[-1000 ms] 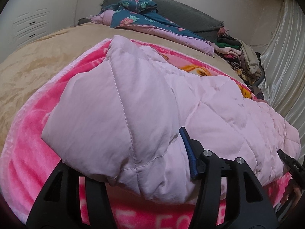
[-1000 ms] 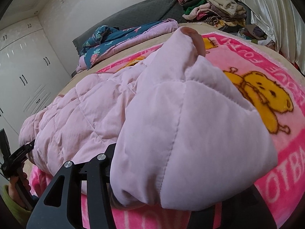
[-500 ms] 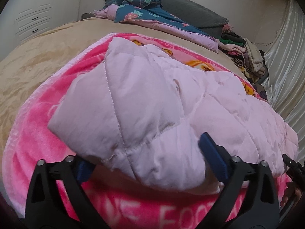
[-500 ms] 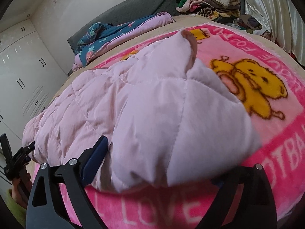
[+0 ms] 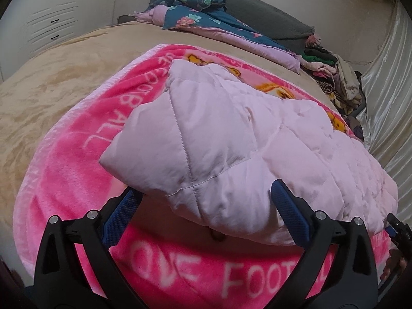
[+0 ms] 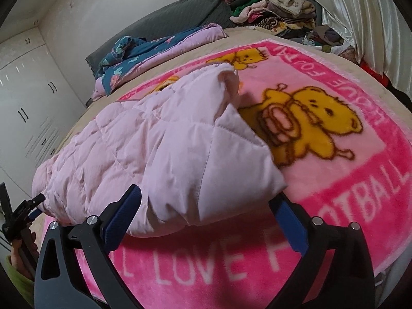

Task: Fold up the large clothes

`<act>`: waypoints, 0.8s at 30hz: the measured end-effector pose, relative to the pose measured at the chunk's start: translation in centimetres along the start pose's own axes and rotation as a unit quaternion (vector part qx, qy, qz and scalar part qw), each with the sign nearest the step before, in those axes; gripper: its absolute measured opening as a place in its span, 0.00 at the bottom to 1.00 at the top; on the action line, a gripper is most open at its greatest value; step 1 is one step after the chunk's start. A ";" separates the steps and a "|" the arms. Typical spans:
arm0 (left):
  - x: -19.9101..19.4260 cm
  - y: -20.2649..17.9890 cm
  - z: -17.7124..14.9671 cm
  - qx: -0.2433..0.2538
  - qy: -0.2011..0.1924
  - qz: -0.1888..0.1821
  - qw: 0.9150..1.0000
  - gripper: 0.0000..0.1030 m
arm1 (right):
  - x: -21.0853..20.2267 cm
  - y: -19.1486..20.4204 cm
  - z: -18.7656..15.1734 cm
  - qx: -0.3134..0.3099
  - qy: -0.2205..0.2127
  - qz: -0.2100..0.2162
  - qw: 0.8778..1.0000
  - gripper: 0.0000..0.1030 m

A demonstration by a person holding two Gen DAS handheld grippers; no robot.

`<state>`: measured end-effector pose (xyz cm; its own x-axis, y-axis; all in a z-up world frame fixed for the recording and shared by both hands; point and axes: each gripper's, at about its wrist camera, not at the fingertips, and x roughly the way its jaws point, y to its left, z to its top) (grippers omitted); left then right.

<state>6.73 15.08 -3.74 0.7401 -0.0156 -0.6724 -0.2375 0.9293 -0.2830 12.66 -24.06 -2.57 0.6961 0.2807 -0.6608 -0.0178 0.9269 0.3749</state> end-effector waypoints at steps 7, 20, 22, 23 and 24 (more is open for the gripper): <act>2.2 0.6 0.2 -0.043 0.022 -0.025 0.999 0.91 | 2.2 -0.1 0.3 0.007 0.017 -0.009 1.000 0.96; 2.9 -0.3 0.9 -0.059 -0.011 -0.059 0.996 0.36 | 2.0 0.8 1.2 -0.005 -0.015 0.044 0.999 0.44; 1.5 -0.8 0.7 -0.040 -0.018 -0.060 0.997 0.33 | 0.5 2.1 1.5 -0.032 -0.030 0.043 0.998 0.41; 0.8 -1.1 0.5 -0.028 -0.022 -0.058 0.998 0.33 | 0.0 2.3 1.6 -0.035 -0.032 0.043 0.998 0.41; 0.2 -1.2 0.2 -0.017 -0.023 -0.053 0.998 0.34 | -0.4 2.4 1.6 -0.035 -0.033 0.043 0.998 0.41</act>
<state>7.27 14.02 -3.35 0.7905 -0.0949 -0.6051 -0.1777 0.9099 -0.3748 13.48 -22.35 -0.41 0.7349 0.3461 -0.5832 -0.1293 0.9157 0.3805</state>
